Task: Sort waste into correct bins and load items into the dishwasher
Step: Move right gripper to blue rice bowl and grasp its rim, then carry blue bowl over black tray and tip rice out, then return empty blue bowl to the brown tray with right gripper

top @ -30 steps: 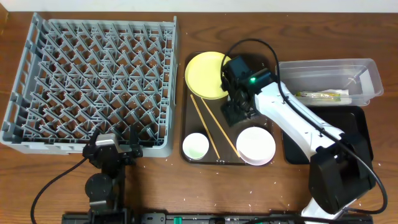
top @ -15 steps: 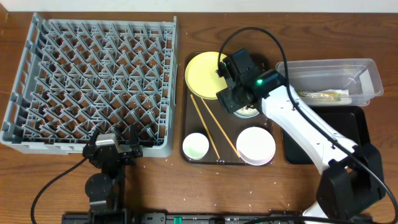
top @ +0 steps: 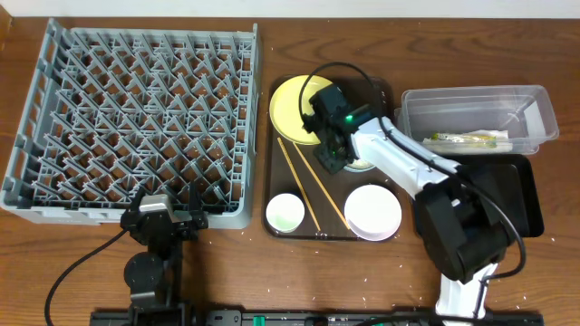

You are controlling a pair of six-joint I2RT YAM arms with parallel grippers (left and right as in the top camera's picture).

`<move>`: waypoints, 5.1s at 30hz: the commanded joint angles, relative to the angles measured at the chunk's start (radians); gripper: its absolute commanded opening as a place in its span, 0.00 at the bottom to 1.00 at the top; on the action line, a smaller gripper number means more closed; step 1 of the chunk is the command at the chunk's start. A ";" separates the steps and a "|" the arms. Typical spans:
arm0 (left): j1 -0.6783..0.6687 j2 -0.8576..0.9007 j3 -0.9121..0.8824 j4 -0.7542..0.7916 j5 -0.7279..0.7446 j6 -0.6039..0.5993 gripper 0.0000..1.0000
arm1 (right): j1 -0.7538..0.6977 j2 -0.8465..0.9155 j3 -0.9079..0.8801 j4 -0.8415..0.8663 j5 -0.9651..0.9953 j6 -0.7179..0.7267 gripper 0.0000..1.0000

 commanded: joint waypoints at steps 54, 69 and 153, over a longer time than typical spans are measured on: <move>-0.005 -0.003 -0.015 -0.037 -0.002 0.014 0.94 | -0.958 -0.742 -0.412 -0.260 -0.867 0.134 0.01; -0.005 -0.003 -0.015 -0.037 -0.002 0.014 0.94 | -1.320 -0.605 -0.642 -0.095 -1.415 -0.010 0.01; -0.005 -0.003 -0.015 -0.037 -0.002 0.014 0.94 | -0.568 -0.874 -0.223 -0.149 -0.510 0.372 0.01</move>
